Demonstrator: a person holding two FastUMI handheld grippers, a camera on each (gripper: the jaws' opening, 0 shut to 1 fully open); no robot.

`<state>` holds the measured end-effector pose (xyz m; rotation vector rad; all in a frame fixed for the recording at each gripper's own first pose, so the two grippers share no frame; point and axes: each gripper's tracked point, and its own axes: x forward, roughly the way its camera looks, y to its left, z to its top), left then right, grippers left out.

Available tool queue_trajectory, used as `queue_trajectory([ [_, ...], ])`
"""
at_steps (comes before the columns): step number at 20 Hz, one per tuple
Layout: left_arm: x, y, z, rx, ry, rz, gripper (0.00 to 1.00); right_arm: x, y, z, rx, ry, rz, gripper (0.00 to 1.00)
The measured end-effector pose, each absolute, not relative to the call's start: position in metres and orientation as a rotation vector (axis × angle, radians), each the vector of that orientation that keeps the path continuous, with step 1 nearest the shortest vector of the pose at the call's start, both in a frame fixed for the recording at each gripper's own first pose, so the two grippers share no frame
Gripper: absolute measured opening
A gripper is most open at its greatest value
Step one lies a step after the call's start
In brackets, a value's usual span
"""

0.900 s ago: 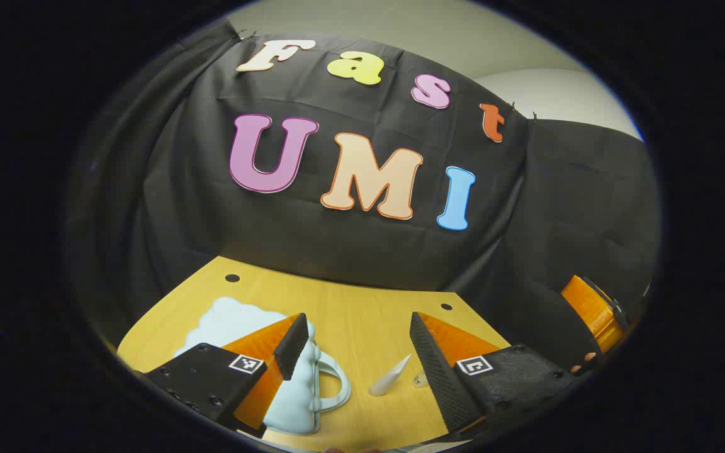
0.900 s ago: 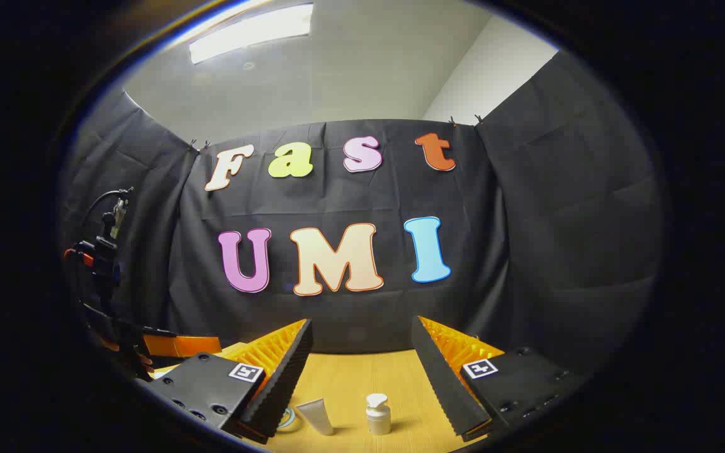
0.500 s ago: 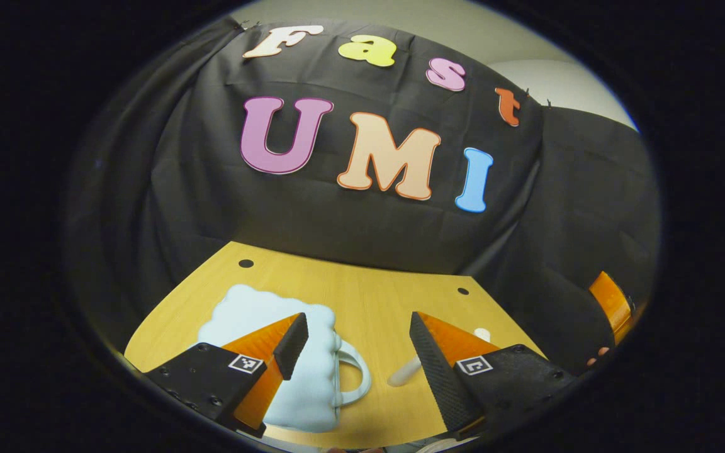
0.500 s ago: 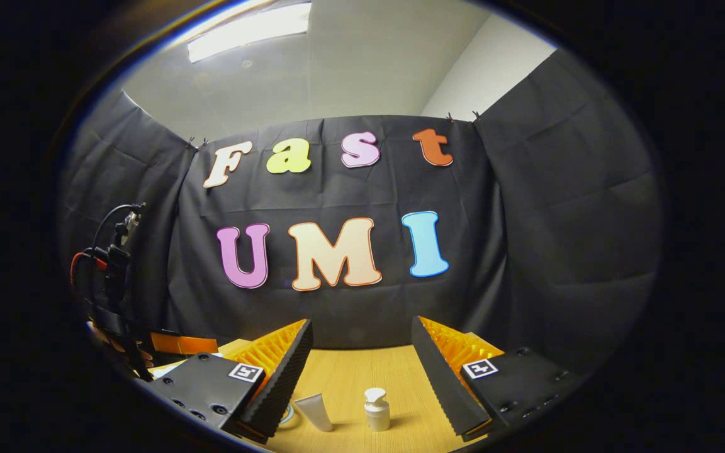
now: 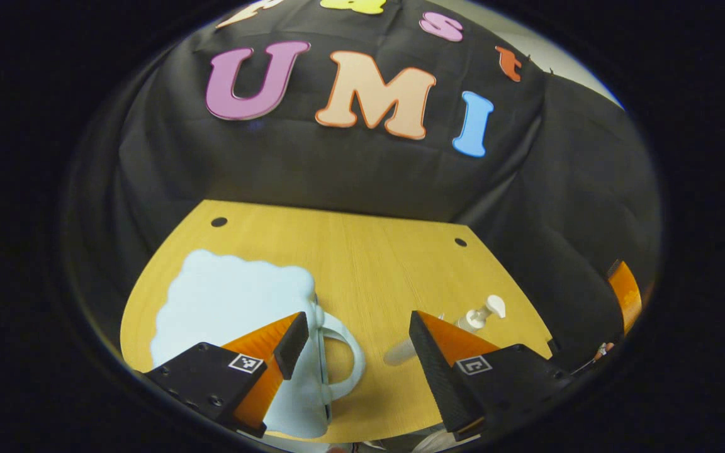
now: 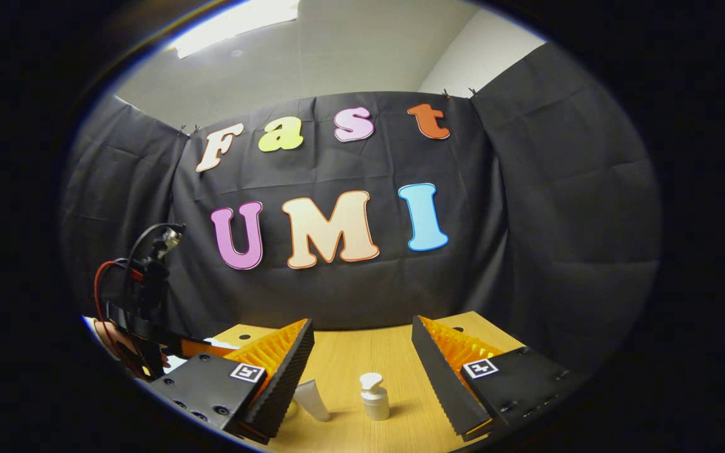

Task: First open the suitcase, pack the skin care products into it, and then close the suitcase.

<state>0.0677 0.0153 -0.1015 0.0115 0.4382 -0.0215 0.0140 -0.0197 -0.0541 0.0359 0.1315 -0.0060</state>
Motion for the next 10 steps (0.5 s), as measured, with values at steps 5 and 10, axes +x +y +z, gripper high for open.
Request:
queue_trajectory([
  [5, 0.091, 0.014, -0.139, -0.095, 0.611, -0.009, 0.95, 0.016, -0.030, -0.068, 0.057, 0.159, -0.018, 0.96],
  [10, 0.104, 0.024, -0.171, -0.116, 0.774, 0.070, 0.95, 0.014, -0.033, -0.078, 0.048, 0.189, -0.018, 0.98],
])
